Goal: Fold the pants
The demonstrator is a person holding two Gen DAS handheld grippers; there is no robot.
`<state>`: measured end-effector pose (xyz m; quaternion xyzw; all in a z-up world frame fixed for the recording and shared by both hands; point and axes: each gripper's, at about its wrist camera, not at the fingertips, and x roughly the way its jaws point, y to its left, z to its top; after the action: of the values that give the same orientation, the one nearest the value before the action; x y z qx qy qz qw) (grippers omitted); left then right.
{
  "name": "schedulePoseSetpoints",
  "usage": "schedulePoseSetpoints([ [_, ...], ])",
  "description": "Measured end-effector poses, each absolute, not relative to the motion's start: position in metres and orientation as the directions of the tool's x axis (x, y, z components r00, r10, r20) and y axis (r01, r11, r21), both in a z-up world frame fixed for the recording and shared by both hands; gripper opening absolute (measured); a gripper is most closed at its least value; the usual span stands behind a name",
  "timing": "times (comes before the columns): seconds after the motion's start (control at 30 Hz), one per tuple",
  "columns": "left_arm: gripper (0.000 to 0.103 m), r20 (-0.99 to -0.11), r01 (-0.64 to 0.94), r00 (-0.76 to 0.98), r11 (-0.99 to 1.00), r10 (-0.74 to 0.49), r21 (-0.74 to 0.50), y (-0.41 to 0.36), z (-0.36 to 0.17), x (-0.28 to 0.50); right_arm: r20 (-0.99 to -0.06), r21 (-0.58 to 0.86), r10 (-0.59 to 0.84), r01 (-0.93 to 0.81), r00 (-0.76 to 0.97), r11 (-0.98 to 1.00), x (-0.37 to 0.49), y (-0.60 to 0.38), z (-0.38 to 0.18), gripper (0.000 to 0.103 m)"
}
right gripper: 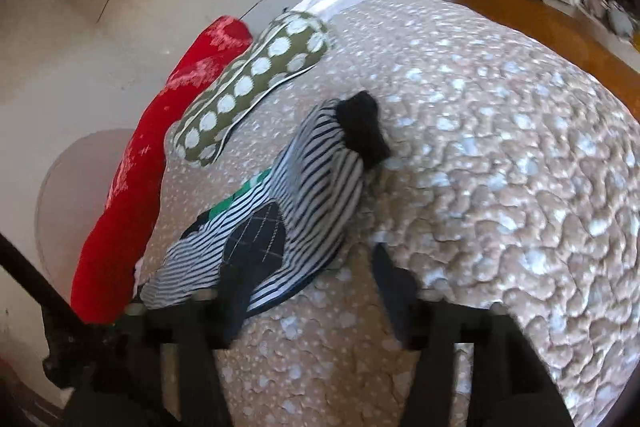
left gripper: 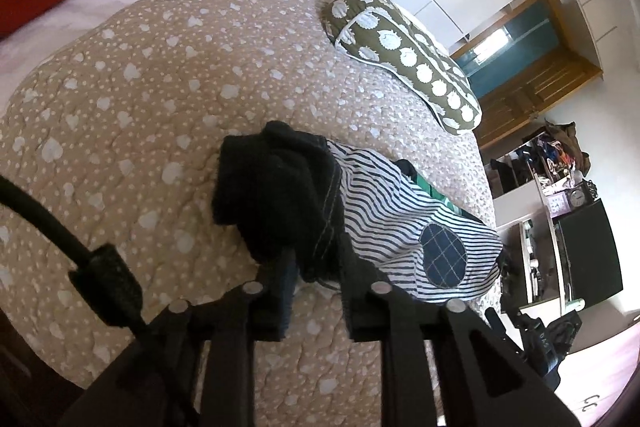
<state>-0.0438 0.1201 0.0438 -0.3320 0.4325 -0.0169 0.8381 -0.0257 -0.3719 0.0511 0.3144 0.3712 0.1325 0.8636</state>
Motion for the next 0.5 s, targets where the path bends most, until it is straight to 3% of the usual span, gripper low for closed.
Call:
schedulePoseSetpoints([
  [0.1,0.041,-0.719,-0.278,0.624,0.773,-0.306,-0.570,0.122,0.037,-0.050,-0.569,0.634,0.459,0.008,0.683,0.773,-0.024,-0.374,0.047,0.065],
  [0.5,0.063,-0.656,-0.234,0.631,0.705,-0.414,-0.670,0.114,0.011,-0.039,-0.589,0.642,0.480,0.016,0.650,0.766,0.011,-0.359,0.022,0.065],
])
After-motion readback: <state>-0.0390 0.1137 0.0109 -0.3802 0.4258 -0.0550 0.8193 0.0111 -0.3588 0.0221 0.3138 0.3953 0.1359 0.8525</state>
